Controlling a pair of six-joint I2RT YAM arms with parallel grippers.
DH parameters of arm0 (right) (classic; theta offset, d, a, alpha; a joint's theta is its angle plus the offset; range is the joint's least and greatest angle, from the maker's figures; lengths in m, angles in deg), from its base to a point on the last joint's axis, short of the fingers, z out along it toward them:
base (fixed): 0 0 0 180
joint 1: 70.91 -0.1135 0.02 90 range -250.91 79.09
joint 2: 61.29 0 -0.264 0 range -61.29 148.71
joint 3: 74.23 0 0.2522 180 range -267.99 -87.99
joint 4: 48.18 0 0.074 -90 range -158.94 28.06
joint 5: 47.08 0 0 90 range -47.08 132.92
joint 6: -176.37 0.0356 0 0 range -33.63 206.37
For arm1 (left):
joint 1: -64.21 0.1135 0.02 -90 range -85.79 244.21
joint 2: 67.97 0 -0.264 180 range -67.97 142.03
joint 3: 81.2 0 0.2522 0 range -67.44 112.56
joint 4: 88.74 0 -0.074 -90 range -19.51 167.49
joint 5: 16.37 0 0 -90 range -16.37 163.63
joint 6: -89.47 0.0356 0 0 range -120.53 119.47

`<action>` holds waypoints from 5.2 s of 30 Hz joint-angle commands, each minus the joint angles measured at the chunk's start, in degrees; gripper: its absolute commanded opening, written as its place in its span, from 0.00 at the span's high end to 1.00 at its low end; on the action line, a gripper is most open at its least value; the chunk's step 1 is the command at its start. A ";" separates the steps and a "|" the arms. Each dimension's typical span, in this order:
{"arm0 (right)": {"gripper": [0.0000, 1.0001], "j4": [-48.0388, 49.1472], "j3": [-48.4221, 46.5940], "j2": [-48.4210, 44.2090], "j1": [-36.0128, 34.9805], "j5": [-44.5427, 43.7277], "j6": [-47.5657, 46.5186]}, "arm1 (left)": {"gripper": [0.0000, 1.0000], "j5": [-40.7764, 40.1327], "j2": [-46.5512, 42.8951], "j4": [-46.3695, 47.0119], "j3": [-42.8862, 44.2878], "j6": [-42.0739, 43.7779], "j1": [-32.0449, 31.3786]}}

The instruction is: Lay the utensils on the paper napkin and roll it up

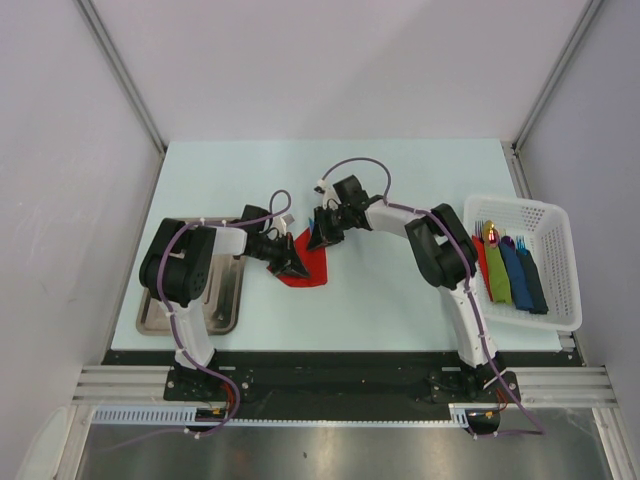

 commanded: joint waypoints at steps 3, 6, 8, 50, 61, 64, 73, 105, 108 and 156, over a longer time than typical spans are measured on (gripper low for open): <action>0.86 -4.29 -1.15 3.37 0.23 -8.20 -4.86 | 0.86 -9.01 -1.70 -2.50 -2.54 4.19 1.02; 0.87 -5.61 -1.06 3.37 0.06 -8.90 -6.26 | 0.63 -8.91 -8.29 -2.49 -2.81 5.23 3.05; 0.87 -5.88 -0.62 3.46 -0.21 -8.82 -6.62 | 0.52 -10.32 -12.76 -5.91 -2.54 6.64 5.24; 0.90 -7.20 -1.76 5.21 -1.44 -10.58 -4.77 | 0.37 -6.36 -4.08 -0.82 -4.38 5.24 9.55; 0.91 -7.55 -2.64 6.27 -1.44 -10.22 -5.13 | 0.88 -1.81 -8.47 -1.37 -3.42 4.81 10.17; 0.91 -7.46 -3.08 6.53 -1.44 -10.05 -5.21 | 0.97 1.01 -8.83 -0.57 -2.20 3.31 8.50; 0.91 -7.46 -3.69 6.71 -1.44 -10.05 -5.12 | 0.98 1.98 -7.08 1.98 1.77 -1.17 0.78; 0.73 -5.45 -8.09 0.30 4.45 7.43 -0.56 | 1.00 -6.55 4.00 -1.80 3.61 -0.56 -3.10; 0.74 -4.56 -6.86 -0.23 4.71 9.02 0.06 | 1.00 -6.55 4.26 -1.89 3.96 -0.12 -3.10; 0.96 7.74 7.73 3.81 4.19 9.29 10.17 | 0.97 2.94 -0.04 1.18 6.95 -1.35 -4.42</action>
